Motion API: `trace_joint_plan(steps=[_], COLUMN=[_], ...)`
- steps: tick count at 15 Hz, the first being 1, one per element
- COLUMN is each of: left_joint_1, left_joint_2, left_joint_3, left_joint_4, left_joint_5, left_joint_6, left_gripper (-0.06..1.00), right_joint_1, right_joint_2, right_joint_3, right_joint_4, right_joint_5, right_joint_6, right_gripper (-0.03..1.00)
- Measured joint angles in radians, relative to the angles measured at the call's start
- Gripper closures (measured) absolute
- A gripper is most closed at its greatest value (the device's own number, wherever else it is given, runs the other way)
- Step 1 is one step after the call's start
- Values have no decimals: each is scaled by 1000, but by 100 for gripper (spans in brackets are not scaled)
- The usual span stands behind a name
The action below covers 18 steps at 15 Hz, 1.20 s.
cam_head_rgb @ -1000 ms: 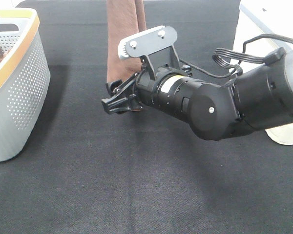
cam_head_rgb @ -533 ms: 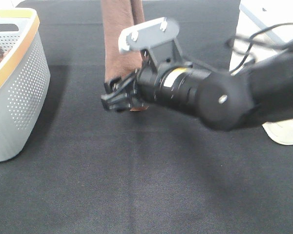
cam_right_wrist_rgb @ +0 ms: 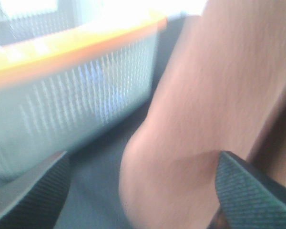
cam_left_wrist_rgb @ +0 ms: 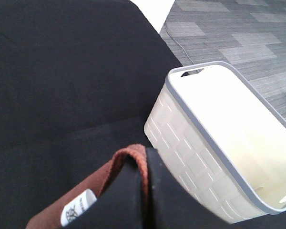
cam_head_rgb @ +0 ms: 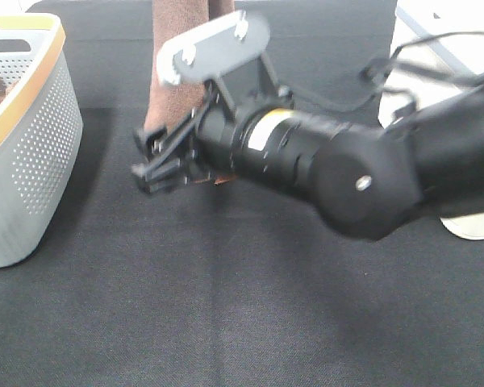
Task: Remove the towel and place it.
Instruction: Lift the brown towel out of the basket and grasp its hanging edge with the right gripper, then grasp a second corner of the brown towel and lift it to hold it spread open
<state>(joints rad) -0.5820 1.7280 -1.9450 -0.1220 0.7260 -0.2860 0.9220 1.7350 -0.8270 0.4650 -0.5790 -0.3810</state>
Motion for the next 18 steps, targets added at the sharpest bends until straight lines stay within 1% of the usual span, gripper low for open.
trace_joint_plan(steps=[3,4,6,7,8,10,12,14,15,16,17,18], left_joint_1=[-31,-31,-39,-39,-39,-39,-39,-39,-39,-39,-39,-39], left_joint_2=[0,0,0,0,0,-6,-34,-43,-43,-44,-44,-44], left_joint_3=[0,0,0,0,0,0,0,0,0,0,0,0], left_joint_4=[1,1,1,1,1,-5,-12,6,19,31,31,32], left_joint_5=[-19,-19,-22,-21,-19,-13,-6,-7,-7,-7,-7,-7], left_joint_6=[36,36,40,40,40,40,40,40,40,40,40,40], left_gripper=[94,94,94,94,94,94,94,94,94,94,94,94], right_joint_1=[31,31,78,77,63,13,-41,-43,-43,-43,-43,-43], right_joint_2=[16,16,16,16,16,16,16,16,16,16,16,16], right_joint_3=[0,0,0,0,0,0,0,0,0,0,0,0], right_joint_4=[-14,-14,-39,-9,43,142,187,200,227,303,303,359], right_joint_5=[-8,-8,-44,-53,-54,-49,-1,27,31,31,31,27], right_joint_6=[0,0,0,-4,-18,-50,-74,-76,-82,-127,-127,-184], right_gripper=[19,19,19,19,20,19,19,19,19,19,19,19])
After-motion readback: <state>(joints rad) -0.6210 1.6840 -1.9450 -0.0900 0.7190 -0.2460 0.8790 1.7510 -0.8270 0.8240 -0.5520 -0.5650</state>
